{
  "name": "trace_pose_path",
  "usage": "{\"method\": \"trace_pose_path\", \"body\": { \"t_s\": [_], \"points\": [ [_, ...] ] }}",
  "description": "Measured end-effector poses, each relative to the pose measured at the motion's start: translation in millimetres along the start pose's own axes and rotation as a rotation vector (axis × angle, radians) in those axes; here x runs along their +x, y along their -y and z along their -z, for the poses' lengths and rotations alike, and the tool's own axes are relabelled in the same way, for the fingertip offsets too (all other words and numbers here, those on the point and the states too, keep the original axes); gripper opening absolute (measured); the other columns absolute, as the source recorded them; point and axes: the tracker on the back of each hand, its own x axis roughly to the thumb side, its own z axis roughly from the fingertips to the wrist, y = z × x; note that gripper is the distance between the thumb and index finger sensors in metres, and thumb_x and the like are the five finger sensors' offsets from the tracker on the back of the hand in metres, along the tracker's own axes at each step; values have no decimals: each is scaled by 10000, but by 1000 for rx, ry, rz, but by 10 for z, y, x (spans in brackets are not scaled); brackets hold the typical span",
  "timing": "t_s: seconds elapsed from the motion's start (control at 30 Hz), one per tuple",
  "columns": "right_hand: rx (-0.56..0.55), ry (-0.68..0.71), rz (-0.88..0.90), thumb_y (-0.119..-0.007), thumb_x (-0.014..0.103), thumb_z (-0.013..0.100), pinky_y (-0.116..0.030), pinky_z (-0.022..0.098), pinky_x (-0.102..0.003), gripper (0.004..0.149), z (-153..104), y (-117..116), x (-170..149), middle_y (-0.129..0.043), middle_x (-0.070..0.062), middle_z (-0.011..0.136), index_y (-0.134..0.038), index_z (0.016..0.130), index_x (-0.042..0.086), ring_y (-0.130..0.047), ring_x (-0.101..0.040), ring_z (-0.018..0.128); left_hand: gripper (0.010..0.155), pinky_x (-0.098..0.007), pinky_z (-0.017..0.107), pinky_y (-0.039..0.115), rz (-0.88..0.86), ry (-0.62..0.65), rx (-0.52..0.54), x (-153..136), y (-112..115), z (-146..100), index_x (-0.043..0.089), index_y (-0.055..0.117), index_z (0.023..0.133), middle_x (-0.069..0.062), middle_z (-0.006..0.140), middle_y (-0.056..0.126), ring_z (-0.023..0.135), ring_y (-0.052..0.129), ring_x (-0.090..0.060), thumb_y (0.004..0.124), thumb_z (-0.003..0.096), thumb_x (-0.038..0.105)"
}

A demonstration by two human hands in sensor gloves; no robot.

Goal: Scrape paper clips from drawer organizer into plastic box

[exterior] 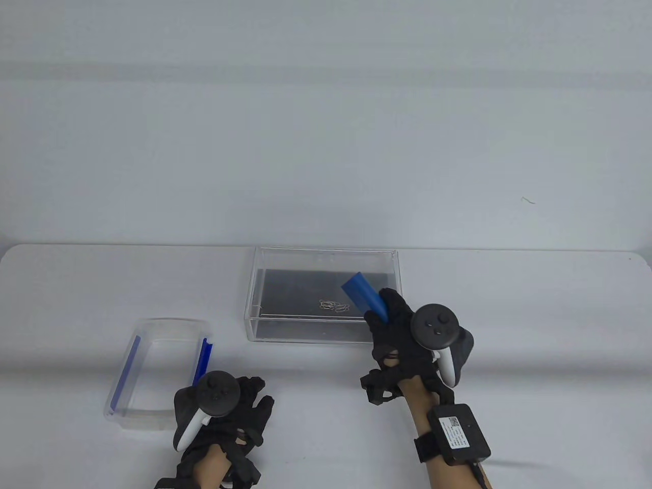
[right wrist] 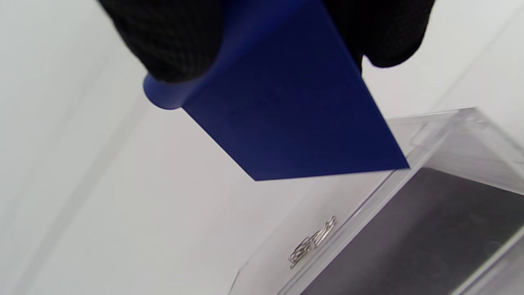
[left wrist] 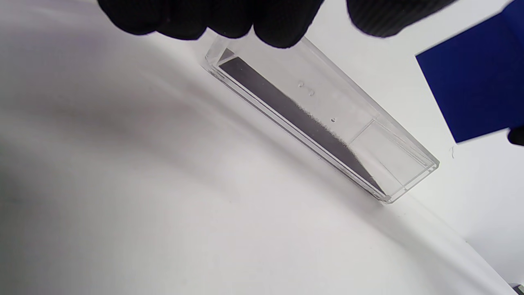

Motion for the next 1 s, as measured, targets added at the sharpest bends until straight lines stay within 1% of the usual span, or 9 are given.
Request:
{"method": "trace_pose_path", "body": {
  "t_s": [0.1, 0.27, 0.33, 0.43, 0.5, 0.63, 0.8, 0.93, 1.0],
  "points": [
    [-13, -63, -6, -762, 419, 423, -683, 588, -467, 645, -173, 162, -180, -756, -68, 826, -484, 952, 176, -841, -254, 650, 649, -560, 650, 619, -5, 7, -3, 7, 13, -2, 149, 568, 986, -153, 1014, 489, 935, 567, -468, 666, 459, 515],
    [-52, -198, 14, -745, 446, 427, -711, 548, -451, 666, -437, 326, -480, -779, -69, 782, -467, 960, 160, -861, -229, 571, 653, -560, 650, 619, -10, 22, -7, 40, 34, -15, 148, 557, 989, -173, 1012, 487, 935, 567, -468, 665, 460, 516],
    [-32, -254, 41, -741, 451, 430, -712, 547, -448, 678, -556, 355, -585, -776, -67, 779, -448, 968, 161, -861, -224, 565, 653, -561, 649, 620, -14, 29, -5, 55, 41, -20, 148, 556, 990, -170, 1011, 490, 934, 569, -469, 665, 460, 515],
    [-39, -307, 61, -743, 449, 432, -707, 551, -449, 692, -722, 376, -712, -768, -69, 783, -428, 974, 158, -855, -225, 569, 650, -560, 648, 621, -12, 35, -14, 70, 61, -21, 148, 561, 988, -172, 1009, 495, 933, 572, -468, 666, 461, 514],
    [-3, -356, 77, -746, 432, 439, -693, 567, -448, 706, -810, 375, -787, -739, -67, 805, -389, 982, 157, -837, -223, 595, 648, -561, 647, 622, -7, 35, -21, 69, 82, -13, 148, 566, 986, -173, 1008, 498, 931, 576, -469, 665, 461, 513],
    [15, -381, 113, -759, 404, 439, -684, 575, -456, 704, -888, 313, -897, -727, -76, 812, -387, 981, 151, -828, -232, 605, 644, -559, 646, 625, -3, 30, -29, 45, 112, 2, 148, 572, 984, -153, 1009, 506, 929, 581, -468, 666, 460, 512],
    [16, -345, 54, -772, 403, 428, -706, 555, -457, 668, -897, 263, -910, -763, -74, 789, -457, 964, 159, -855, -232, 579, 643, -558, 646, 627, -14, 39, -12, 41, 83, 6, 151, 568, 984, -151, 1007, 508, 929, 585, -464, 666, 460, 510],
    [39, -320, 32, -779, 407, 423, -723, 542, -457, 658, -897, 228, -902, -784, -70, 786, -483, 957, 163, -877, -233, 566, 641, -558, 646, 628, -41, 55, 48, 34, -66, -19, 152, 570, 982, -148, 1008, 508, 930, 585, -462, 668, 458, 508],
    [32, -298, -3, -781, 410, 421, -733, 535, -456, 656, -893, 225, -889, -791, -68, 790, -490, 954, 163, -888, -232, 561, 642, -561, 647, 626, -60, 59, 91, 4, -202, -39, 154, 568, 984, -146, 1010, 508, 934, 581, -461, 669, 458, 507]
  ]
}}
